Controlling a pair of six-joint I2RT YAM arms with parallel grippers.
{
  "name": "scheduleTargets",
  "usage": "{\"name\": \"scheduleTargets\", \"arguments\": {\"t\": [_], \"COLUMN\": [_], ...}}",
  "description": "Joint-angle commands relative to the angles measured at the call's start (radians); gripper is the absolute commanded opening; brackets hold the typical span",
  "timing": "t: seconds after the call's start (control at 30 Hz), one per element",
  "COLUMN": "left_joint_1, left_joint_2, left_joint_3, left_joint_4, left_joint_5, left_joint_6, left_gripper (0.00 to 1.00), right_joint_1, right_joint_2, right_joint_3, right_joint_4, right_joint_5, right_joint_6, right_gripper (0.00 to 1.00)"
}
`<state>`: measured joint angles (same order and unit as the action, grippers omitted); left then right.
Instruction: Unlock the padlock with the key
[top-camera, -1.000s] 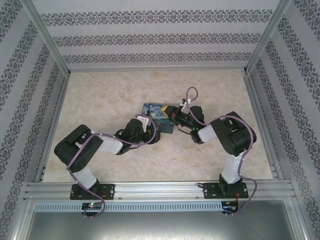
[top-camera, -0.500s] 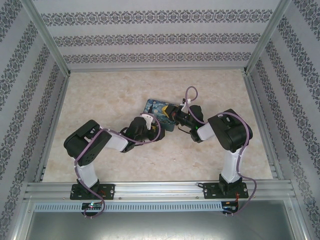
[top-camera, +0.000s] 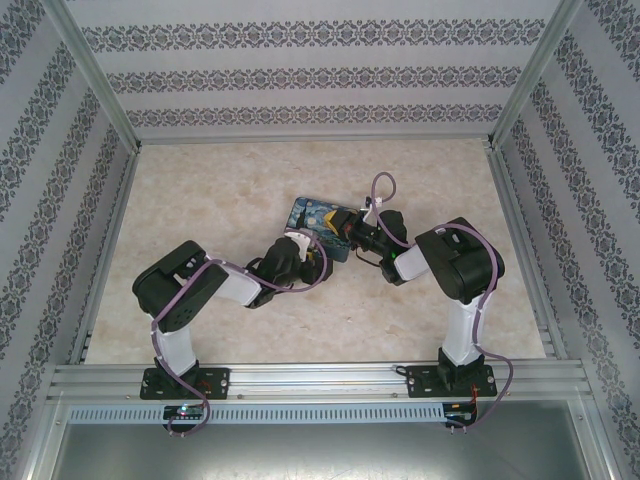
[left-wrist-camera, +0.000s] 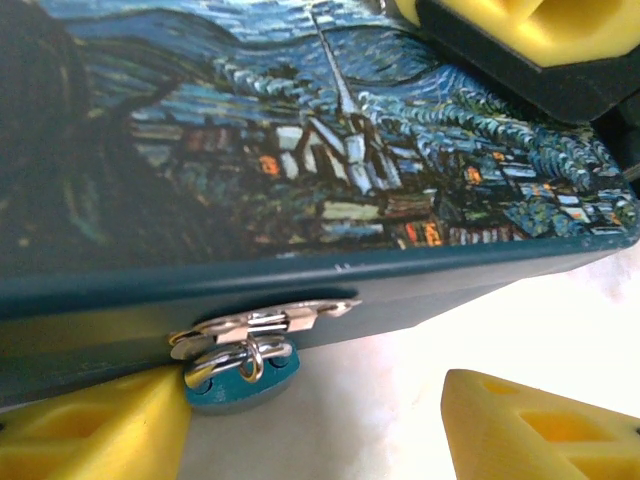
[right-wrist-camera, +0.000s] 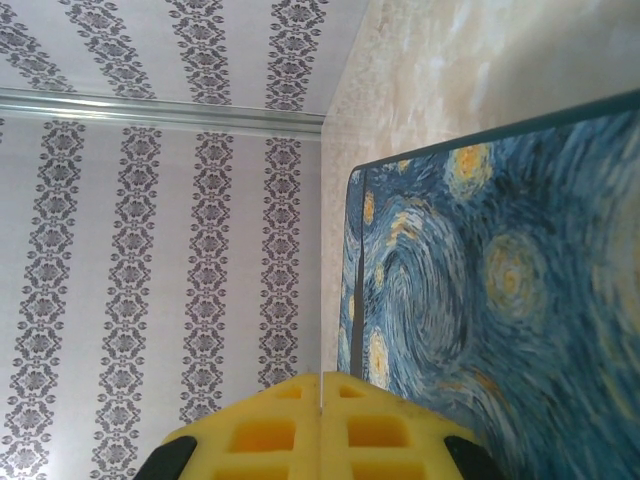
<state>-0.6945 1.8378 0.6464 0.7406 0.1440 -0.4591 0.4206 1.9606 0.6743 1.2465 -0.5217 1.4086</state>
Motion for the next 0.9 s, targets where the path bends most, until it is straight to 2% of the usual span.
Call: {"name": "scheduleTargets", "arguments": {"t": [0.0, 0.1, 0.17, 0.3, 0.5, 0.67, 0.77, 0.87], "left_joint_1": [0.001, 0.0, 0.001, 0.001, 0.001, 0.003, 0.003, 0.006], "left_joint_2": [0.044, 0.049, 0.043, 0.05, 0.102, 0.093, 0.016, -0.093], "left_joint_3": [0.026, 0.056, 0.054, 0.038, 0.011, -0.044, -0.082, -0.091], "left_joint_4": [-0.078, -0.077, -0.028, 0.103, 0.23, 0.286, 0.244, 0.102], "left_joint_5": [-0.032, 0.094, 0.197, 0.308, 0.298, 0.236, 0.189, 0.133], "left_joint_6": [0.03, 0.009, -0.048, -0.2, -0.332, -0.367, -0.335, -0.263], "left_gripper": [0.67, 0.66, 0.65, 0.64, 0.64, 0.65, 0.66, 0.67], "right_joint_1": [-0.009, -0.011, -0.011, -0.014, -0.017, -0.019, -0.018, -0.022], "right_joint_2": [0.019, 0.026, 0.033, 0.044, 0.044, 0.038, 0.038, 0.041], "right_joint_3": [0.005, 0.004, 0.004, 0.001, 0.001, 0.001, 0.0, 0.0], "right_joint_4": [0.051, 0.051, 0.053, 0.06, 0.062, 0.056, 0.055, 0.054], "right_joint_5": [-0.018, -0.017, -0.017, -0.017, -0.019, -0.02, -0.019, -0.024], "right_joint_6": [0.0, -0.002, -0.002, 0.0, 0.003, 0.003, 0.003, 0.004], "right_gripper": [0.0, 0.0, 0.0, 0.0, 0.0, 0.0, 0.0, 0.0]}}
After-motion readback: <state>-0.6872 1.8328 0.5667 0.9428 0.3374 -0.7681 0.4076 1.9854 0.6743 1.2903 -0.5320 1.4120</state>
